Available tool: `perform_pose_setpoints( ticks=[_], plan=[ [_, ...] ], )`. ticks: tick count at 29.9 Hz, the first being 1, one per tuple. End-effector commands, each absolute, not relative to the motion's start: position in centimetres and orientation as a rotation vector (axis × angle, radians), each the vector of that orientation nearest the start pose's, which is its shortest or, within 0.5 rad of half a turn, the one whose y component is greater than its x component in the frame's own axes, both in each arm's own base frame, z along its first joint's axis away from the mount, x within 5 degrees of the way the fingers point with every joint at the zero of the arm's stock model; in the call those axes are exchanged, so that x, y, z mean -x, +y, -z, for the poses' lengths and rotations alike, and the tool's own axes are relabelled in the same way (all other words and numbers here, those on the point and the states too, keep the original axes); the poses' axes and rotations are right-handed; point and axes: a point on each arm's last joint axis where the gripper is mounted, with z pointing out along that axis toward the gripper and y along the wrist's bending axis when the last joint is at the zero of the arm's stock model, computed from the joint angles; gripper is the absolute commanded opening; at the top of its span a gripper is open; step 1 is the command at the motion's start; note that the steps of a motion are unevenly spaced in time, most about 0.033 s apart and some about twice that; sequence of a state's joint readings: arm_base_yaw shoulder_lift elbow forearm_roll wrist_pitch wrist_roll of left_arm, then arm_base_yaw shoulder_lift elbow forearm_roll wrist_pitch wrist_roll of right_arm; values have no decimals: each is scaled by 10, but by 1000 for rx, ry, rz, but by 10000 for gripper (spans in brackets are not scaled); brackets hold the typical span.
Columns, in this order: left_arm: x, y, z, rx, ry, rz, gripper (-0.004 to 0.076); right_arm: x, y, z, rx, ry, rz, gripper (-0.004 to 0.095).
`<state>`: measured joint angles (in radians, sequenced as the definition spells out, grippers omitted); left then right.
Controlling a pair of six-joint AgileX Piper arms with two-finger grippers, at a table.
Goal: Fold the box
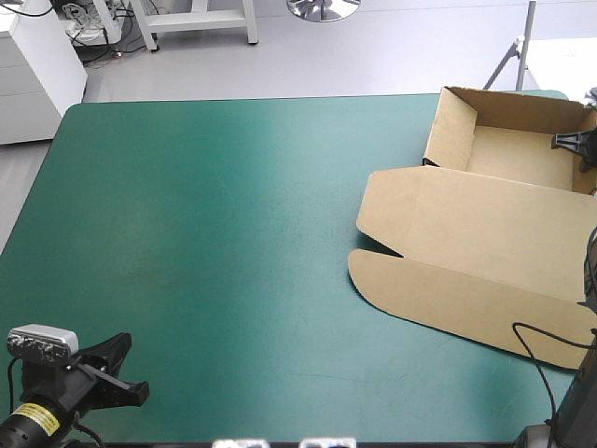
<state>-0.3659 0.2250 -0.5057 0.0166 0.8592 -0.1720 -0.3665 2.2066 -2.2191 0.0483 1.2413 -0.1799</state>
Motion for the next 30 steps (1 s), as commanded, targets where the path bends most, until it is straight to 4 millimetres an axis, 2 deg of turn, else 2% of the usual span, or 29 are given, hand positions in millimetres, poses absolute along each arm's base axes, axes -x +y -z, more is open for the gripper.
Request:
perform_pose_setpoints(
  ticks=[1,3,5,7,9,12,13,14,16,19,22,23,25,26,30],
  plan=[
    [-40,-15,-304,-201,1984,334,-10,-451,-169,-305,-280,2664,69,-16],
    [-40,-15,-304,-201,1984,334,-10,-454,-169,-298,-287,2676,44,0],
    [-40,-15,-304,-201,1984,334,-10,-454,-168,-298,-263,2674,25,73],
    [-40,-15,-304,-201,1984,334,-10,-454,-168,-299,-243,2674,29,182],
    [-40,-15,-304,-201,1986,333,-10,-452,-168,-304,-236,2664,27,337],
    [-40,-15,-304,-201,1986,333,-10,-446,-168,-318,-252,2629,12,594],
    [-40,-15,-304,-201,1986,333,-10,-443,-169,-324,-254,2616,18,653],
    [-40,-15,-304,-201,1986,333,-10,-438,-170,-333,-259,2596,20,710],
    [-40,-15,-304,-201,1986,333,-10,-426,-169,-357,-271,2538,14,750],
    [-40,-15,-304,-201,1986,333,-10,-397,-159,-410,-256,2418,25,702],
    [-40,-15,-304,-201,1988,333,-10,-363,-138,-462,-205,2289,9,514],
    [-40,-15,-304,-199,1990,334,-10,-347,-125,-484,-175,2229,-18,365],
    [-40,-15,-304,-196,1992,336,-10,-326,-105,-509,-94,2153,-59,131],
    [-40,-14,-303,-187,1998,341,-10,-311,-88,-524,-4,2105,-79,-24],
    [-39,-15,-302,-181,2010,347,-10,-263,-45,-544,142,2028,-171,0]
  ],
)
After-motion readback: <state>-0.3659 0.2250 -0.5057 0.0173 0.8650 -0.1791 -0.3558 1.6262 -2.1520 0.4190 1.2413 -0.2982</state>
